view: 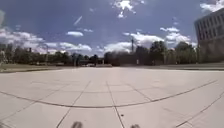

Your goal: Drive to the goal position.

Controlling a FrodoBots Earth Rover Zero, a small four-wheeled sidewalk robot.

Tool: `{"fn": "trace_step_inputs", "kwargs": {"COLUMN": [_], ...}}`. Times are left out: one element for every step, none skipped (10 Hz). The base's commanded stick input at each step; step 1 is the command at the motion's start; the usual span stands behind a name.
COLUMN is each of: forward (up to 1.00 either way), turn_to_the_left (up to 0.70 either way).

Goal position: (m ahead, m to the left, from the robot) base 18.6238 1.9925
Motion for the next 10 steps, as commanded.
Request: {"fn": "trace_step_inputs", "kwargs": {"forward": [0.70, 0.70, 0.70, 0.70, 0.70, 0.70, 0.70, 0.70, 0.70, 0.70], "turn_to_the_left": [0.00, 0.00, 0.00, 0.00, 0.00, 0.00, 0.00, 0.00, 0.00, 0.00]}}
